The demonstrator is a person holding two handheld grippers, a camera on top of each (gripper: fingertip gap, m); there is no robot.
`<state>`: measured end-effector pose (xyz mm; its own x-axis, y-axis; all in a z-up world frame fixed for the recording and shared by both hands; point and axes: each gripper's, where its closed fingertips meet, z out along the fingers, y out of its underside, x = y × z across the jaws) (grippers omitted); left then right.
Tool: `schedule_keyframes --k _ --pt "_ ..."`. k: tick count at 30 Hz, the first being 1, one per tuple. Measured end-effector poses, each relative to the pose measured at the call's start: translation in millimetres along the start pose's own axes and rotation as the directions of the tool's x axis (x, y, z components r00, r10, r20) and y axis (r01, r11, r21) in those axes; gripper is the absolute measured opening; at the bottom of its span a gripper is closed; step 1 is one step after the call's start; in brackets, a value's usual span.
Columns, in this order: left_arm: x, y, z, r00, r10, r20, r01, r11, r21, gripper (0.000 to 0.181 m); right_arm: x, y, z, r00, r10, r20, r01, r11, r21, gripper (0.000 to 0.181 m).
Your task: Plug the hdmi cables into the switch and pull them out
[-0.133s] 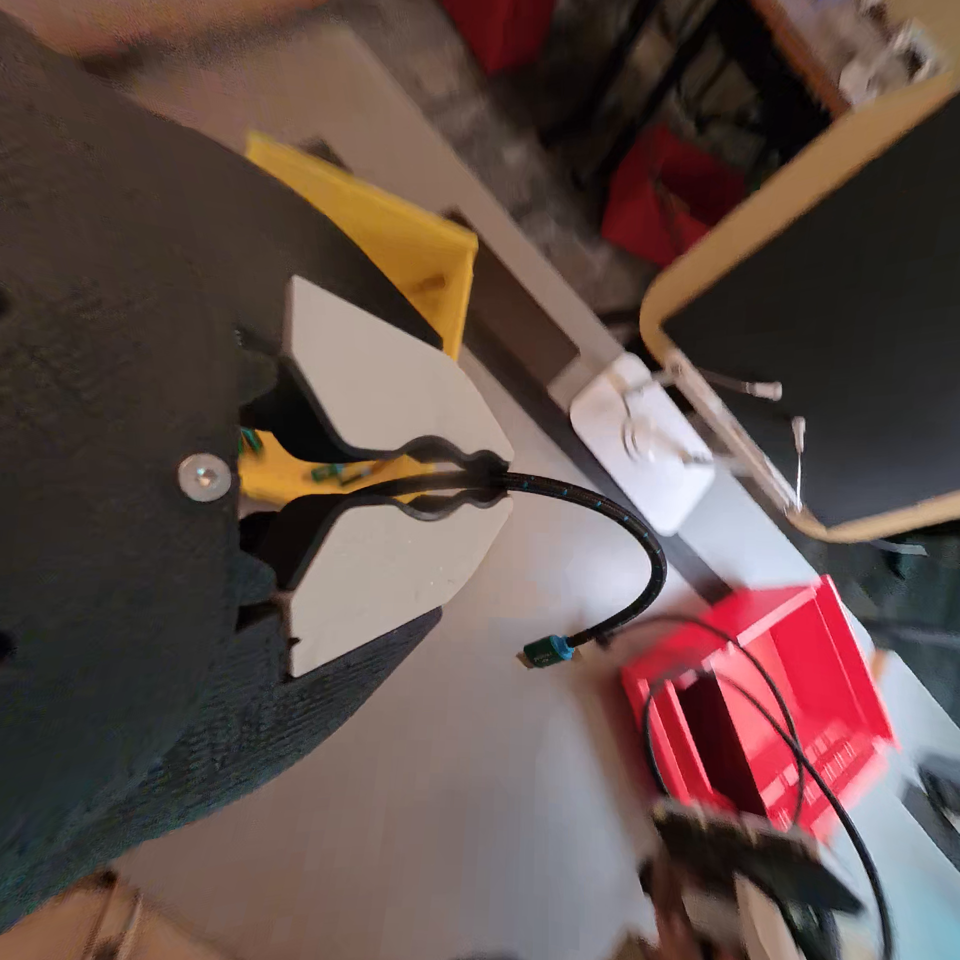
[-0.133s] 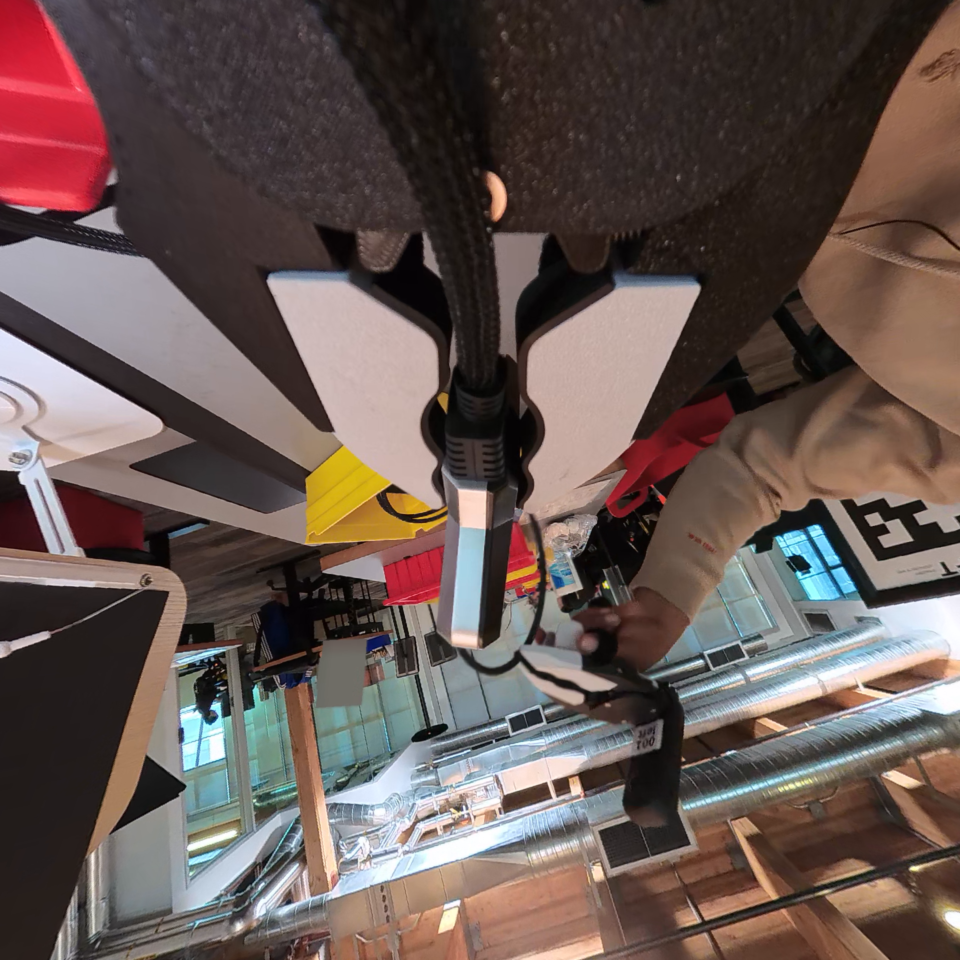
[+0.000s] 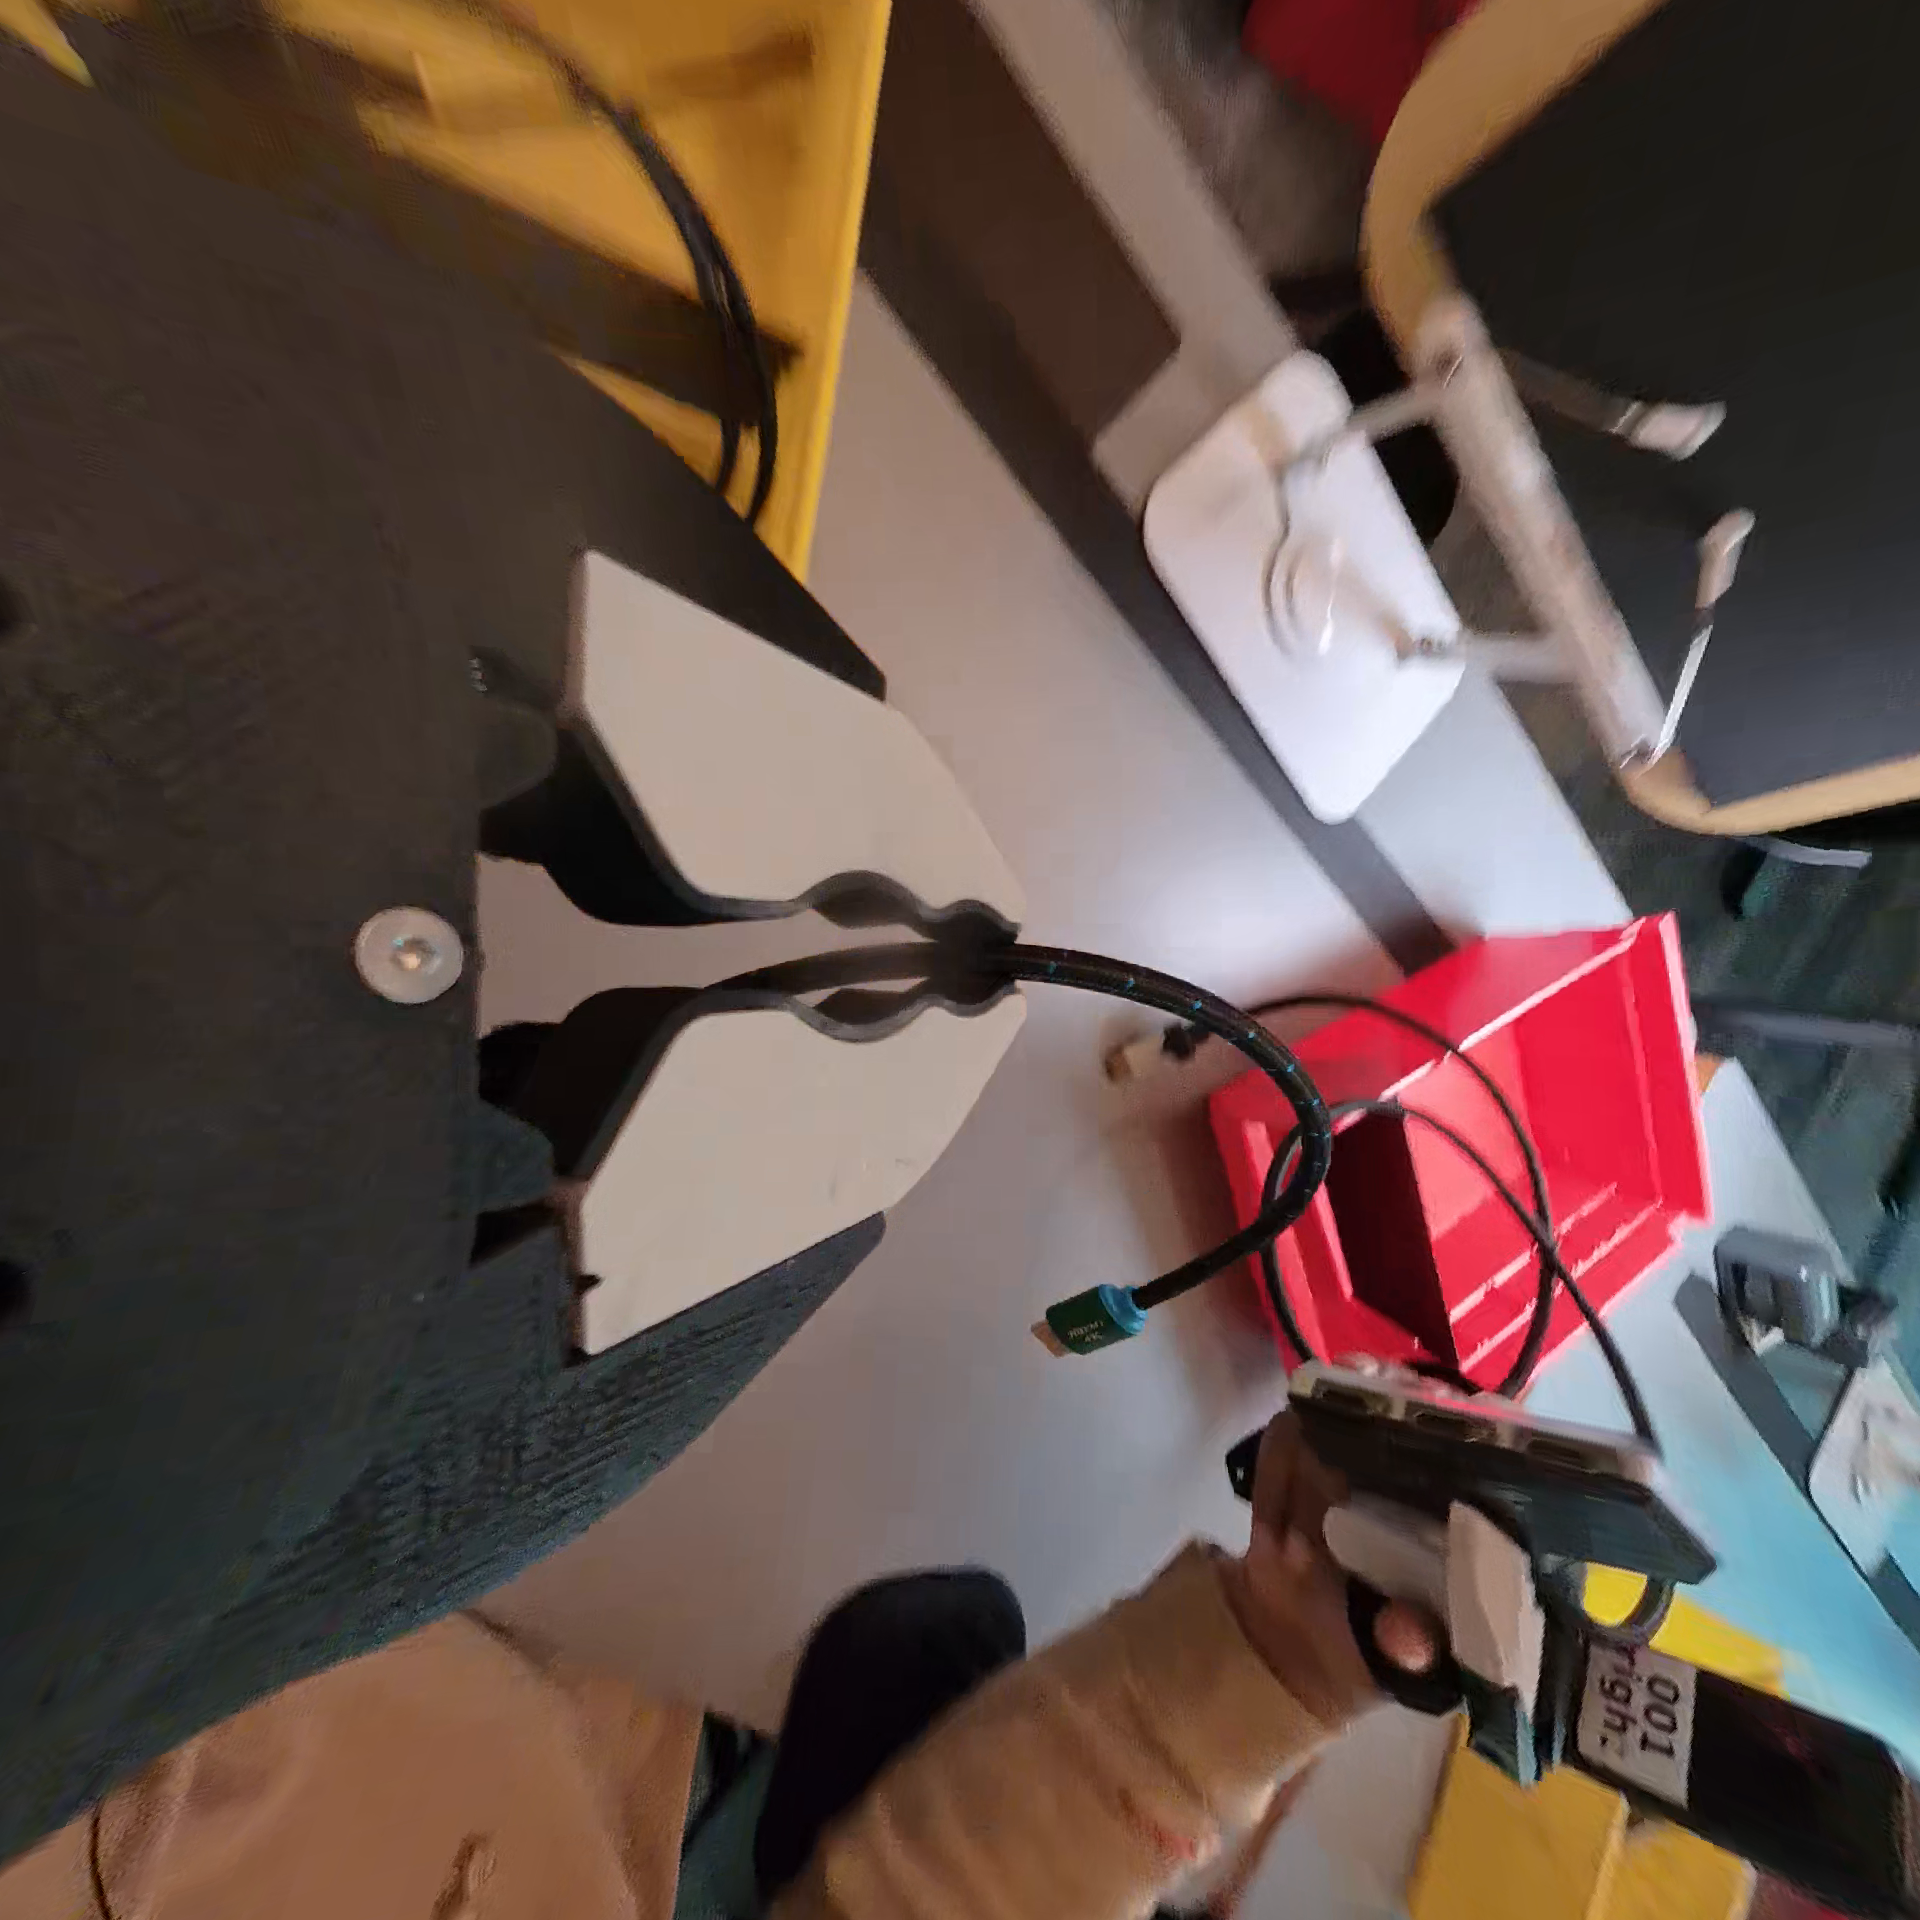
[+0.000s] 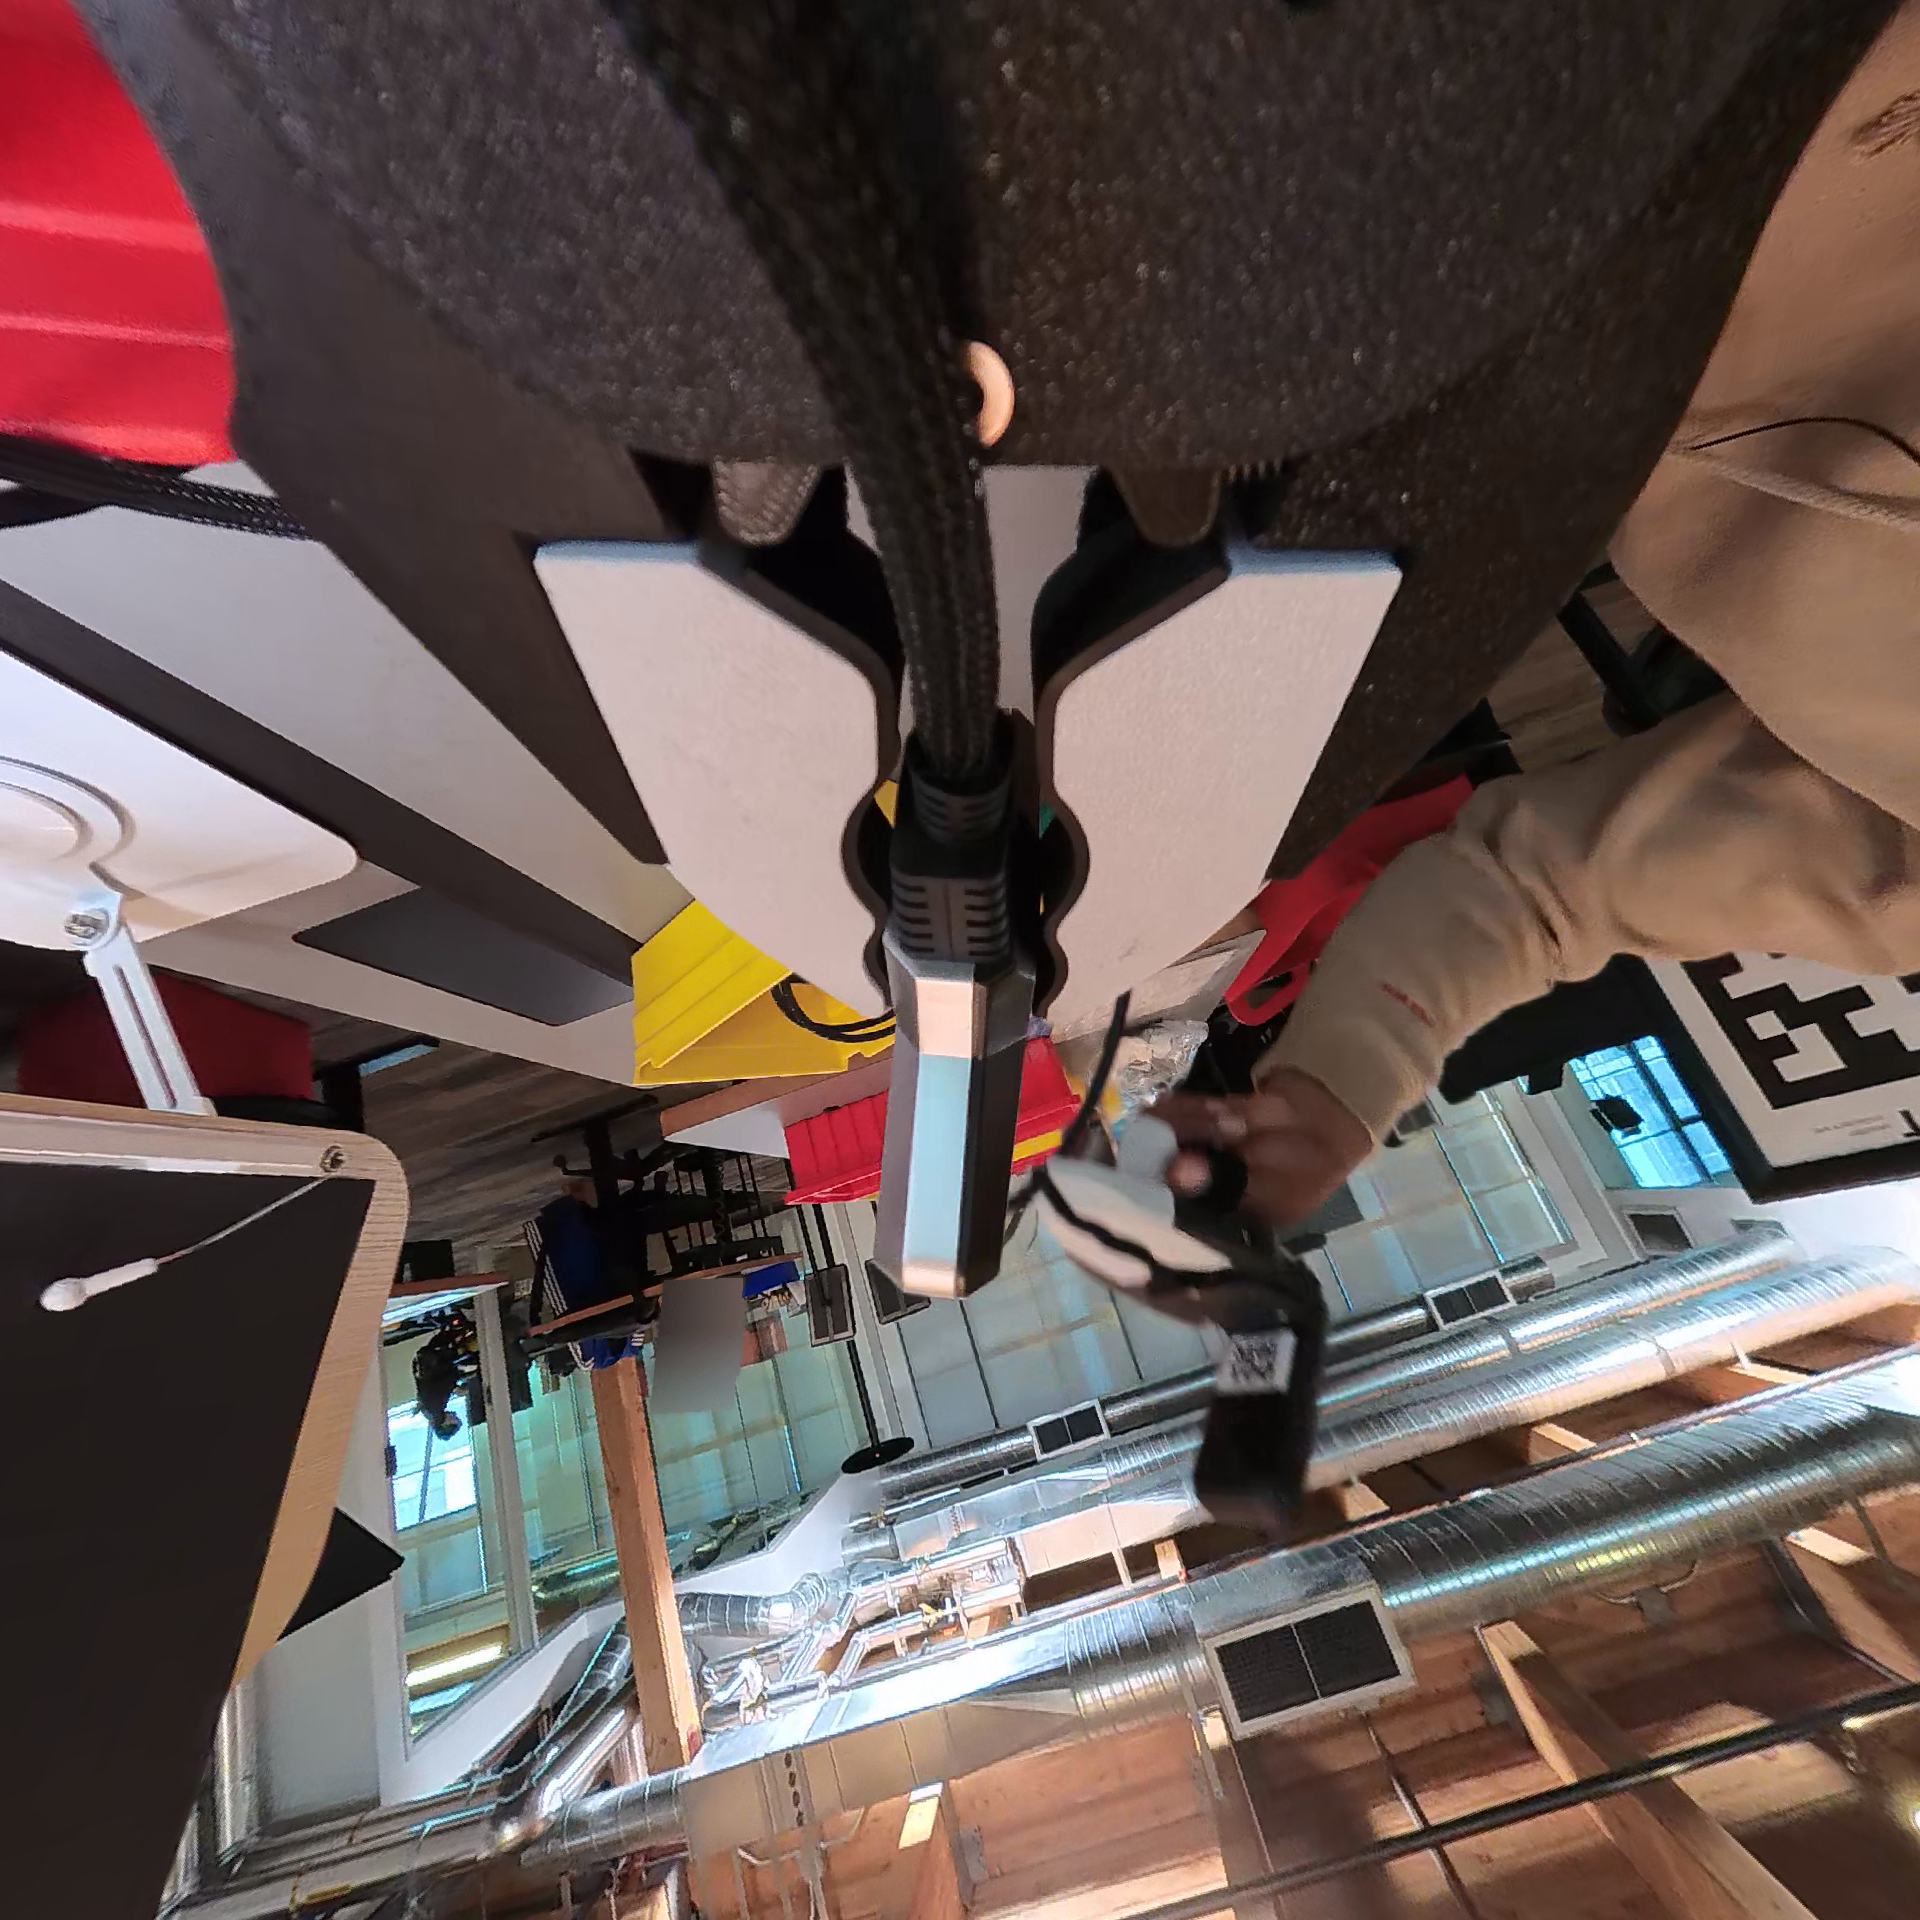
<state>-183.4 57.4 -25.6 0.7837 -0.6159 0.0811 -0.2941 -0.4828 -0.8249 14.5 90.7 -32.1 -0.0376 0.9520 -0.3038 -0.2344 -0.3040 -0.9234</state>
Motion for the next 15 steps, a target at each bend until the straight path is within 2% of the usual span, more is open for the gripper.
schedule_keyframes --k 3,6,11,15 --pt "8.9 42.4 47.2 0.987 -0.129 -0.100 0.127 0.992 -0.029 0.007 2.9 -1.9 -4.7 1.000 0.008 -0.007 -0.008 1.000 0.010 0.024" --pt "6.4 84.6 78.1 0.961 -0.239 -0.140 0.232 0.971 -0.061 0.007 5.1 -3.3 -8.3 1.000 0.014 -0.011 -0.014 1.000 0.018 0.023" --pt "-3.5 126.3 90.0 0.936 -0.317 -0.153 0.314 0.948 -0.045 0.007 9.3 0.4 -8.0 1.000 0.023 -0.016 -0.022 1.000 0.012 0.023" --pt "-3.2 143.9 83.5 0.963 -0.230 -0.142 0.225 0.973 -0.050 0.008 10.4 10.6 -3.8 1.000 0.012 -0.004 -0.012 0.999 -0.031 0.023"
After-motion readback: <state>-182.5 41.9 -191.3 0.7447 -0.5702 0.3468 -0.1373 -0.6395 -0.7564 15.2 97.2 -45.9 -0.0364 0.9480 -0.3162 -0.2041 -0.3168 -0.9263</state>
